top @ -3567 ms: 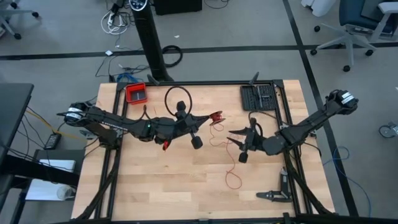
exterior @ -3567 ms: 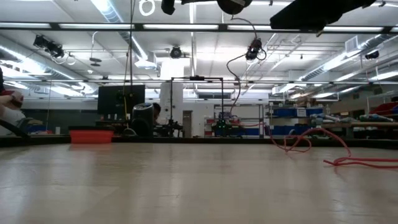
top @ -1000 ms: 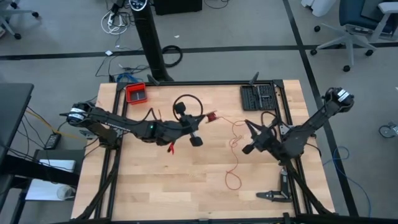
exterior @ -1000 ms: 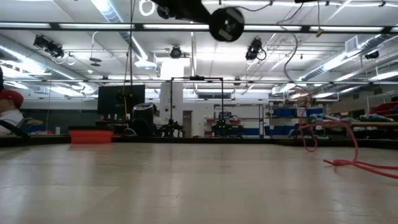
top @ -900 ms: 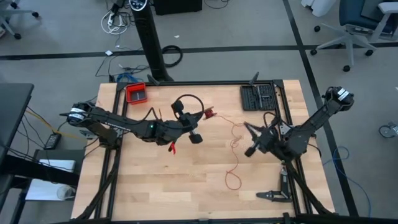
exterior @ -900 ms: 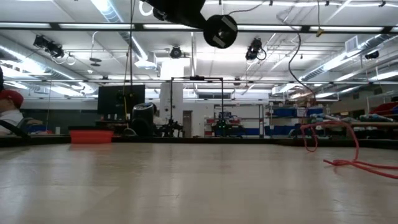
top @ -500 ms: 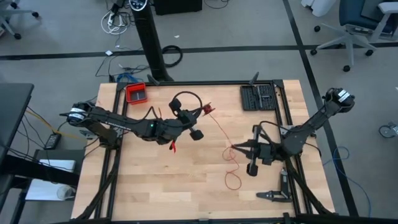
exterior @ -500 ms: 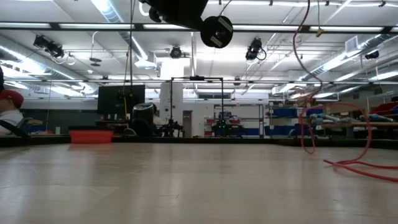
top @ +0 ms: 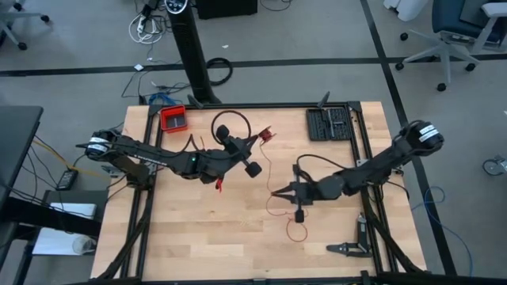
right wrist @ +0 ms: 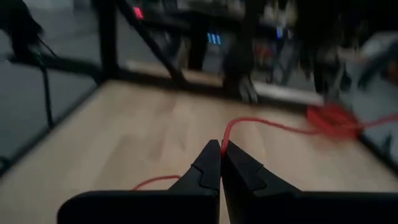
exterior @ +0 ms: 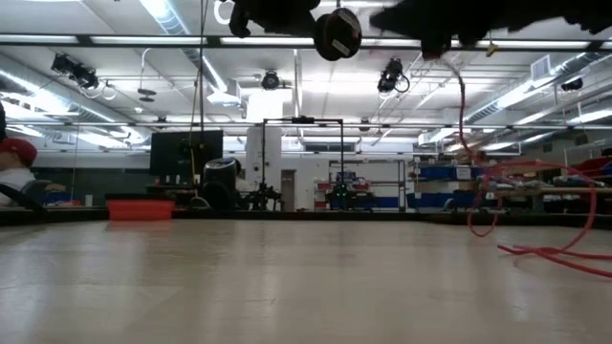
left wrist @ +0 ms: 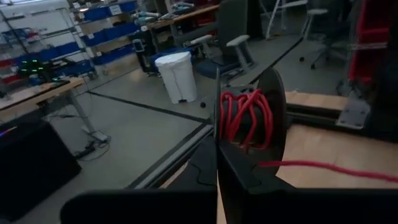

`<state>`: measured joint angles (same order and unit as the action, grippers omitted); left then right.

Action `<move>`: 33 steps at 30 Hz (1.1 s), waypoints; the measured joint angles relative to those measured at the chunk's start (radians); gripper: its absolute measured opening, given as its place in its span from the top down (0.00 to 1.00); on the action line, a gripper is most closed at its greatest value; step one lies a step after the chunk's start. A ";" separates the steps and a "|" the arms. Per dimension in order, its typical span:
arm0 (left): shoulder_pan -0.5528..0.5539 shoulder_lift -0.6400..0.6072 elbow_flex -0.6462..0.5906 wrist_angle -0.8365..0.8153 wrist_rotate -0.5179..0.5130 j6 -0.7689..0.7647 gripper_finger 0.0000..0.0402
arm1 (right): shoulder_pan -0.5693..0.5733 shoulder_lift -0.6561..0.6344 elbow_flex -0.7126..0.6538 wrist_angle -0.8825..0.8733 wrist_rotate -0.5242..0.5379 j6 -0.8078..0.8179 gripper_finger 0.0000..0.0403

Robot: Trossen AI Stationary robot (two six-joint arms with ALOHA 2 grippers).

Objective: Coil cords
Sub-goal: Uncoil the red wire from the spool

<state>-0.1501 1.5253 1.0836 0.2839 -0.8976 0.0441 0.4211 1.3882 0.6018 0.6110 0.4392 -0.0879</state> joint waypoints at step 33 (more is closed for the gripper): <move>0.000 0.000 0.000 -0.321 0.064 0.269 0.99 | 0.073 -0.622 0.000 -0.899 0.505 0.592 0.99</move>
<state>-0.1505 1.5253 1.0836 -0.0366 -0.8338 0.3134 0.4940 0.7665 0.6015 -0.2882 0.9444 0.5038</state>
